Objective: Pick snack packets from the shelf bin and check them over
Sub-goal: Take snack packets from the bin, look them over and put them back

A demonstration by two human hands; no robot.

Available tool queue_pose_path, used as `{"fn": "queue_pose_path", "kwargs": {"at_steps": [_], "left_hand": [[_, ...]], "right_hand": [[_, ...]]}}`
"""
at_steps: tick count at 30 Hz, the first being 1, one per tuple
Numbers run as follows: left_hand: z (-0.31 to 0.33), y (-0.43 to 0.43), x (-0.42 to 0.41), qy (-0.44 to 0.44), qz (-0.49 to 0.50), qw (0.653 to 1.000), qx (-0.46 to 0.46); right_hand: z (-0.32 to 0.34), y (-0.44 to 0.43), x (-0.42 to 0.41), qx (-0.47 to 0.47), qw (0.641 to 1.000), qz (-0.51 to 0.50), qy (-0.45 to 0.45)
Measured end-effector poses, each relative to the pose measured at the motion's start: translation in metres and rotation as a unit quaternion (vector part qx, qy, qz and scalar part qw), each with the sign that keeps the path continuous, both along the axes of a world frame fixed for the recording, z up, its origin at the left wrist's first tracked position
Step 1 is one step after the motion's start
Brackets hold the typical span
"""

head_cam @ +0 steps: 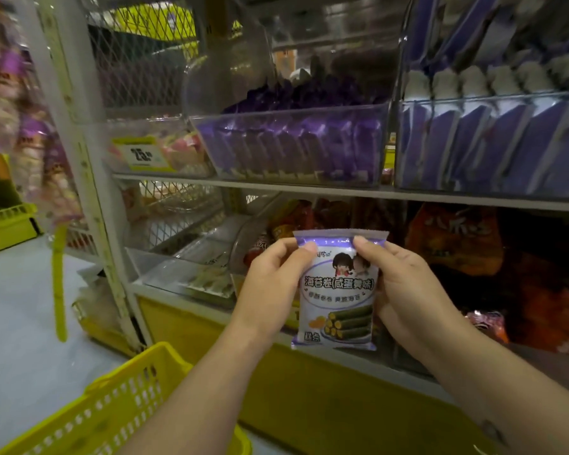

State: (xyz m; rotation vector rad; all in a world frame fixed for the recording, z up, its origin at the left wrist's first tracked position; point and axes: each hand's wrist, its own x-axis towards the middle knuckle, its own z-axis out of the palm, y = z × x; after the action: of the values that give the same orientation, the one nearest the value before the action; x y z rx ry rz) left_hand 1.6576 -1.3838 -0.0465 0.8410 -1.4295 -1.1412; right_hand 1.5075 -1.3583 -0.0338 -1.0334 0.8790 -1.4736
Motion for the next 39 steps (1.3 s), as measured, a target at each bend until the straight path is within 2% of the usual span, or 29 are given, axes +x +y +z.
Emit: {"fn": "queue_pose_path", "kwargs": {"at_steps": [5,15,21,24,27,31,34,36,39], "left_hand": [[0.000,0.002,0.004,0.053,-0.009,0.997,0.050],[-0.002,0.009,0.003,0.101,0.032,0.992,0.067],[-0.001,0.009,-0.002,0.168,0.028,0.980,0.103],[0.003,0.008,0.002,0.207,0.044,0.967,0.142],[0.007,0.007,0.008,0.248,0.060,0.949,0.185],[0.006,0.005,0.014,0.215,0.018,0.953,0.213],[0.006,0.005,0.024,0.088,-0.082,0.974,0.191],[0.003,0.006,0.031,0.006,-0.163,0.968,0.190],[-0.001,0.009,0.036,-0.029,-0.220,0.957,0.185]], "right_hand": [[-0.004,0.002,-0.002,-0.014,0.999,0.000,0.048],[-0.005,0.005,0.000,0.019,0.998,0.044,0.048],[-0.006,-0.001,-0.003,0.047,0.996,0.063,0.048],[-0.005,-0.001,-0.009,0.057,0.985,0.124,0.107],[-0.003,0.004,-0.014,0.074,0.951,0.240,0.183],[-0.003,0.007,-0.016,0.086,0.949,0.256,0.165],[0.000,0.006,-0.017,0.076,0.963,0.225,0.127],[0.003,0.006,-0.018,0.064,0.973,0.200,0.097],[0.005,0.006,-0.020,0.052,0.981,0.169,0.084]]}}
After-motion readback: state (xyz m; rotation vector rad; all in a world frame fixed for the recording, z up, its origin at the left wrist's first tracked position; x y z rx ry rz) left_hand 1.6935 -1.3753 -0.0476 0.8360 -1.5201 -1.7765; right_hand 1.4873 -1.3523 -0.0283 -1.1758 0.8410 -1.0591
